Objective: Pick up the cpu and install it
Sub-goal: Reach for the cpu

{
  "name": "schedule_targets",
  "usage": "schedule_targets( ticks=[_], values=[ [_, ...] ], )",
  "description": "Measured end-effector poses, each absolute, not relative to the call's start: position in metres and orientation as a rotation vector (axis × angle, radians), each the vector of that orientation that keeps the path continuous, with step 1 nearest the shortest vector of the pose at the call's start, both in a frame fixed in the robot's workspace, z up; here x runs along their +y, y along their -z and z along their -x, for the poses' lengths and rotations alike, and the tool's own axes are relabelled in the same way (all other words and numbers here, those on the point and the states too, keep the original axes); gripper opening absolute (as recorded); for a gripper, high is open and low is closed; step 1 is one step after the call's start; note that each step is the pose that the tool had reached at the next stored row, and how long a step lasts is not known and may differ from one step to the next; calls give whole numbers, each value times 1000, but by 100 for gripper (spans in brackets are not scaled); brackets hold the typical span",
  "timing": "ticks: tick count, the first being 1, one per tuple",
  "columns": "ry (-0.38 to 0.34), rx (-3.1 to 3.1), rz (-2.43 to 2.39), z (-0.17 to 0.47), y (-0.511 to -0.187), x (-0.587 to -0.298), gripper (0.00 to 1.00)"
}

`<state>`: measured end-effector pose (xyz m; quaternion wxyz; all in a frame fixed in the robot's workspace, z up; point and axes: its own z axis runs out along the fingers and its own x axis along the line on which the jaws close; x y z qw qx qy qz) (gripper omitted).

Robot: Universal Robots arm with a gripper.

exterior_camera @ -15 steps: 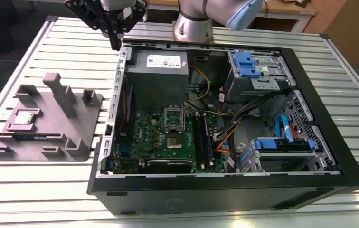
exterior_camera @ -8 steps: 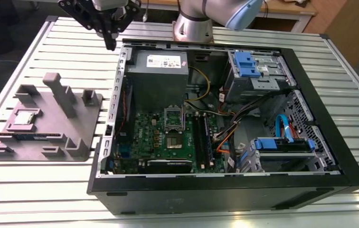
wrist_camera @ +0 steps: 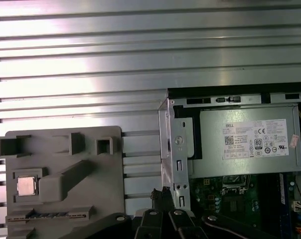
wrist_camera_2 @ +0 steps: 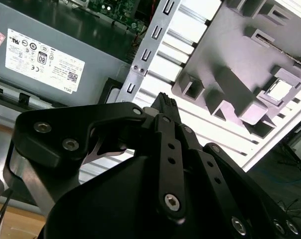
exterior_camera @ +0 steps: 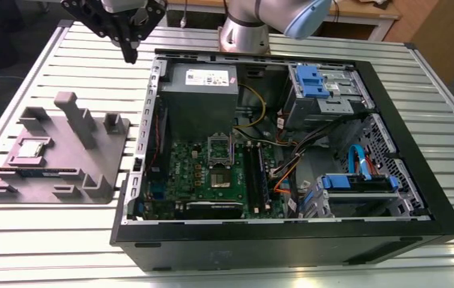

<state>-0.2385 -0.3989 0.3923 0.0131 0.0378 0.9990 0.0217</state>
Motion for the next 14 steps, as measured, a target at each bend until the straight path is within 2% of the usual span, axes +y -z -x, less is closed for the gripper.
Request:
schedule_targets(
  ticks=[14],
  values=[
    [-68, 3112, -118, 263, -392, -399, 11]
  ],
)
